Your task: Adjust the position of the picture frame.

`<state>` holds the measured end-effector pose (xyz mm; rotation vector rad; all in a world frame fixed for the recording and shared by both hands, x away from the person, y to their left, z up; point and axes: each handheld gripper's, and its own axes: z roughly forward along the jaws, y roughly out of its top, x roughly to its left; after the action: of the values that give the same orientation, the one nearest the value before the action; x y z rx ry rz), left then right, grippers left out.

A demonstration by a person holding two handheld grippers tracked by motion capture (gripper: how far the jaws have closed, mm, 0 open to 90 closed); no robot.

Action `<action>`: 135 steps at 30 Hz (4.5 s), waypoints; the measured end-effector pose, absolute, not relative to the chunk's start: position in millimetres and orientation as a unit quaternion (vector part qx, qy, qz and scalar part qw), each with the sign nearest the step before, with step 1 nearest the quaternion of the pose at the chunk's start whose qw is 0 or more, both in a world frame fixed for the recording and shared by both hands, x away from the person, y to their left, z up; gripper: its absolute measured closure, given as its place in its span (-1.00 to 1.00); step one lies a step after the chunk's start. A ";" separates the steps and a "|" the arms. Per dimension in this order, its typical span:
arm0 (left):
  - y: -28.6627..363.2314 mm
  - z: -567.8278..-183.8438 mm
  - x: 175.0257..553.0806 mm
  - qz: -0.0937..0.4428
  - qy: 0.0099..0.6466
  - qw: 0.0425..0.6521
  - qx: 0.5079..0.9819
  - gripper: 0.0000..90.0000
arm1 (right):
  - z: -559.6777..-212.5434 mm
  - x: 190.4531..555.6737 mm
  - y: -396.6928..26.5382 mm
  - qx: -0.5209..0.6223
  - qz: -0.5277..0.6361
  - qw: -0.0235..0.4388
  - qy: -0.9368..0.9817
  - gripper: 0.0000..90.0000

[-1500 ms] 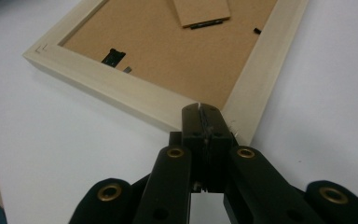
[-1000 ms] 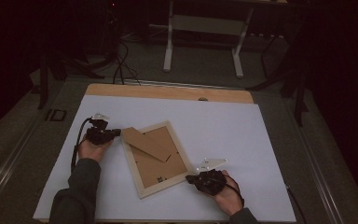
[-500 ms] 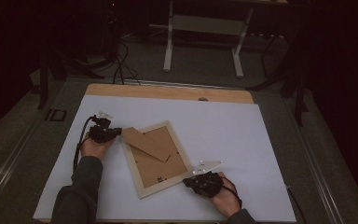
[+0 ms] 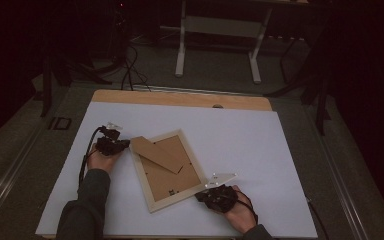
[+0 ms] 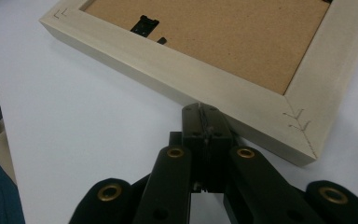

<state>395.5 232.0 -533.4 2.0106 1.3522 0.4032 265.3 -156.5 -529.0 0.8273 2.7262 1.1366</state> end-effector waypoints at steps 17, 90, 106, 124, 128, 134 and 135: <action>230.6 -533.2 395.0 0.160 0.514 0.332 0.775 1.00 | -531.2 266.4 -156.3 0.274 0.367 0.031 0.889 0.99; 206.8 -533.7 354.3 0.136 0.481 0.345 0.795 1.00 | -529.0 288.0 -206.2 0.386 0.358 0.054 0.848 0.99; 200.3 -533.4 339.4 0.138 0.474 0.343 0.799 1.00 | -529.2 290.3 -211.5 0.400 0.359 0.058 0.841 0.99; 194.1 -532.7 331.0 0.135 0.475 0.340 0.801 1.00 | -528.5 289.9 -209.2 0.409 0.355 0.064 0.838 1.00; 191.3 -532.7 326.8 0.137 0.478 0.339 0.799 1.00 | -528.5 290.4 -211.1 0.415 0.356 0.063 0.835 1.00; 189.9 -533.6 322.6 0.136 0.484 0.344 0.793 1.00 | -528.9 290.4 -210.0 0.426 0.356 0.064 0.829 1.00; 189.4 -533.8 322.1 0.136 0.485 0.345 0.792 1.00 | -529.0 290.5 -210.0 0.428 0.357 0.064 0.828 1.00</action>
<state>322.1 189.4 -533.8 2.0566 1.2596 0.3536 290.5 -210.0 -529.0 1.2912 2.4999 1.0774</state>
